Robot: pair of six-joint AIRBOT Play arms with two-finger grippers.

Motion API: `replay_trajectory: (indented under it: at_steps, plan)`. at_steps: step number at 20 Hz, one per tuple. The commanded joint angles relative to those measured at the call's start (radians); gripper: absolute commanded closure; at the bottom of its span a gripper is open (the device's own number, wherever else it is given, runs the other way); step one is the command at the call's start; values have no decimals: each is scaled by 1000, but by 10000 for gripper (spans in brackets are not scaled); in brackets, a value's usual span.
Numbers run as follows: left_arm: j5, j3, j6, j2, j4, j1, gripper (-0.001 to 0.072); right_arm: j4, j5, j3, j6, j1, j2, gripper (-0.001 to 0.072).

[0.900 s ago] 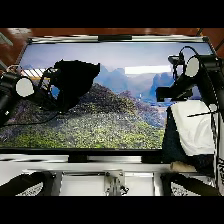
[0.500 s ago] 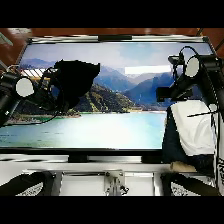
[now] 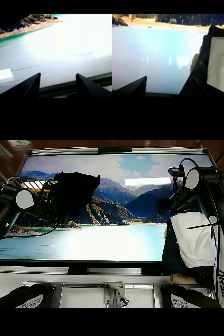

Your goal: Fold the shirts.

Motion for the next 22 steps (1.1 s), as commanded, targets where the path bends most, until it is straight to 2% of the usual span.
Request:
replay_trajectory:
  at_steps: [1,5,10,11,12,13,15,17,18,19,20,22]
  plan:
    - [13,0,0,-2,0,0,176,33,-15,1,6,1,0,40]
    - [140,0,0,-17,-13,0,176,49,14,1,6,1,0,41]
    - [166,0,-1,-47,-56,0,192,50,-2,1,3,1,0,41]
    - [169,0,-27,-56,-55,0,286,50,-9,1,3,1,0,41]
    - [177,0,-45,-66,-46,2,482,50,-14,1,3,1,0,41]
    - [189,0,-45,-76,-45,5,539,51,-18,1,3,1,0,41]
    - [242,-1,-45,-101,-45,5,539,50,-26,1,3,1,0,41]
    - [384,0,-44,-135,-41,8,536,53,-47,1,3,1,0,41]
    - [475,11,-44,-158,-40,23,495,56,-57,1,3,1,0,41]
    - [521,44,-45,-192,-43,52,494,60,-66,1,4,1,0,41]
    - [532,98,-45,-240,-45,90,418,61,-74,1,4,1,0,41]
    - [529,208,-45,-341,-45,162,396,60,-94,1,3,1,0,41]
